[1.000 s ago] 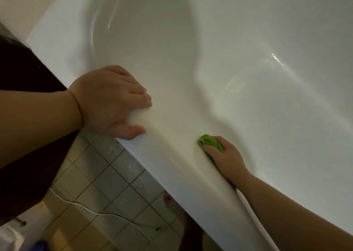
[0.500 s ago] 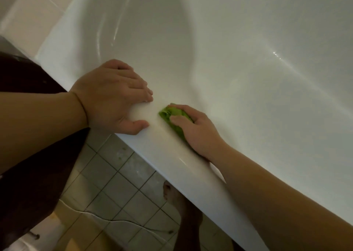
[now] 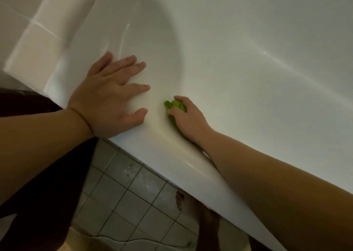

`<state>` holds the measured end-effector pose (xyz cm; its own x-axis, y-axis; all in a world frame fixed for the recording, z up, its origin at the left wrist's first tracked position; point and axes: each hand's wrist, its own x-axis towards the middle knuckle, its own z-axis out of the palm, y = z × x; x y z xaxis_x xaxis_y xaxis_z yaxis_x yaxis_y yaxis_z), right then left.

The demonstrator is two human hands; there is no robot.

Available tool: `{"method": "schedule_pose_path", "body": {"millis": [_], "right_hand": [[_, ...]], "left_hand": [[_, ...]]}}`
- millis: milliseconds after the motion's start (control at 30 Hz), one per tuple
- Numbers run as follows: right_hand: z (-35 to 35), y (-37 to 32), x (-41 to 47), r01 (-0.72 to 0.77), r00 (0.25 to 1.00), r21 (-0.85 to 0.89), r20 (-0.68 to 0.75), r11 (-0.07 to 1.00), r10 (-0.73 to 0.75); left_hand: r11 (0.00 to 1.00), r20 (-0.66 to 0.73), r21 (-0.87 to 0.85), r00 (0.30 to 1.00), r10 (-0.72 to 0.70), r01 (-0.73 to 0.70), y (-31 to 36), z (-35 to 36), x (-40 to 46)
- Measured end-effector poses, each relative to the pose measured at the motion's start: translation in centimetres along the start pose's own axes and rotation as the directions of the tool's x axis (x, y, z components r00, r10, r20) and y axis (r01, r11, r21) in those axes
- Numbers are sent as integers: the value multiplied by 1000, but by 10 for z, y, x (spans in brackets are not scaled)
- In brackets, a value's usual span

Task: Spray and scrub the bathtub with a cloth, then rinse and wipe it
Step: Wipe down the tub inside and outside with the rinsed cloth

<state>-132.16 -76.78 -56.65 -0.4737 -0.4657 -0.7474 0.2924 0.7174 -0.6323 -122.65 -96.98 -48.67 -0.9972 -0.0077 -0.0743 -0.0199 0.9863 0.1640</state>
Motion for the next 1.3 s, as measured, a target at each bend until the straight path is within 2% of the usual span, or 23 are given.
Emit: {"method": "schedule_pose_path", "body": {"millis": [133, 300, 467, 567, 700, 800, 867, 967, 1100, 1300], "right_hand": [[6, -30, -24, 98, 994, 114, 35, 989, -103], [-10, -28, -66, 209, 961, 109, 164, 972, -225], [-6, -17, -47, 115, 993, 11, 35, 993, -116], [16, -36, -10, 35, 996, 93, -86, 995, -27], [43, -74, 6, 152, 970, 200, -219, 968, -108], [40, -74, -19, 267, 959, 126, -132, 956, -250], [29, -60, -35, 298, 954, 71, -46, 952, -295], [13, -36, -35, 235, 972, 34, 2, 971, -235], [8, 2, 12, 81, 997, -28, 15, 996, -81], [14, 37, 89, -137, 987, 55, -82, 989, 142]], "left_hand": [[1000, -17, -4, 1000, -11, 11, -13, -4, 3], [1000, -2, -5, 1000, -8, 8, -24, -6, 8], [997, -43, -45, 997, -65, 63, -27, -7, 10], [993, -67, -67, 992, -102, 98, -30, -7, 11], [992, -76, -68, 991, -108, 103, -31, -6, 13], [992, -75, -80, 992, -101, 95, -34, -6, 13], [992, -72, -93, 993, -96, 89, -35, -7, 15], [991, -63, -96, 993, -99, 93, -38, -7, 18], [992, -52, -82, 993, -102, 98, -42, -6, 21], [991, -48, -66, 992, -116, 113, -49, -7, 30]]}}
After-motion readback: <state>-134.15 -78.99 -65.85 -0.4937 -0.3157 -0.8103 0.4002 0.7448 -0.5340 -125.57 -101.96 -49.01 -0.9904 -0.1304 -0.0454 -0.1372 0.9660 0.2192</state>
